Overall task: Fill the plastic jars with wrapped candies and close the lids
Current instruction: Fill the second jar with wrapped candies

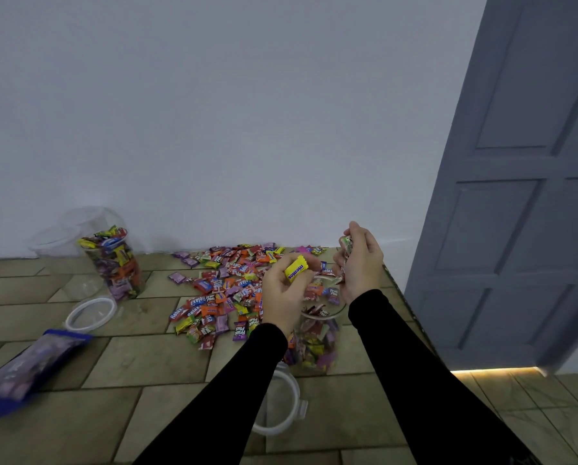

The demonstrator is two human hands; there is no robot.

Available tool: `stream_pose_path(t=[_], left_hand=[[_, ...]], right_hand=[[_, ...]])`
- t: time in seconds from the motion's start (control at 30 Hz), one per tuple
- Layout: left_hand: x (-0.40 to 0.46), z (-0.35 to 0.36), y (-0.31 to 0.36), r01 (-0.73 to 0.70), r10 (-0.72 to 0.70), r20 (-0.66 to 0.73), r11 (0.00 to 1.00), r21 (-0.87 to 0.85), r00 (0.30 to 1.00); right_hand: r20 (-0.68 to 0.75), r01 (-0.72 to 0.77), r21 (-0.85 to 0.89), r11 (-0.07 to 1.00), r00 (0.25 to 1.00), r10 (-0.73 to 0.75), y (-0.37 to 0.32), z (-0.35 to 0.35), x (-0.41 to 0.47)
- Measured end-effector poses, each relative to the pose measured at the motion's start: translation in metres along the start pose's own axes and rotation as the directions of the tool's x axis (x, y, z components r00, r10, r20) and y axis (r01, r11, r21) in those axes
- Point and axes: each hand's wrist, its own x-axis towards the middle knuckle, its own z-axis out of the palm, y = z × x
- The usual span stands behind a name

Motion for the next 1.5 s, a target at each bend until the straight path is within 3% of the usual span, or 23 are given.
stream_pose_path(t=[0.17,0.33,0.47,0.6,0.9,1.5], left_hand=[[-0.002,-0.006,-0.01,-0.066,0.057,0.091,0.993,0.099,0.994],[-0.011,-0.004,-0.019,0.023,-0.027,0.092,0.999,0.048,0.995],[-0.015,0.001,-0.022,0.24,-0.24,0.003,0.97,-0.035,0.971],[-0.008,0.002,-0.016,0.423,-0.425,0.013,0.897,-0.132,0.905],[-0.008,-0.003,-0.023,0.477,-0.478,0.047,0.855,-0.202,0.877],[-0.008,0.001,-0.019,0.518,-0.549,-0.056,0.814,-0.262,0.834]], right_hand=[[0.006,0.013,0.003,1.0,1.0,-0.013,0.001,0.001,-0.001],[0.006,0.02,0.013,1.0,1.0,-0.02,0.001,0.002,-0.003],[0.008,0.021,0.019,1.0,1.0,-0.021,0.001,0.002,-0.002],[0.028,0.023,0.04,0.999,0.999,-0.024,0.002,0.002,-0.003],[0.139,0.022,0.063,0.998,0.99,-0.031,0.008,0.0,-0.001],[0.271,0.136,-0.014,0.991,0.954,-0.127,0.007,0.0,-0.008]])
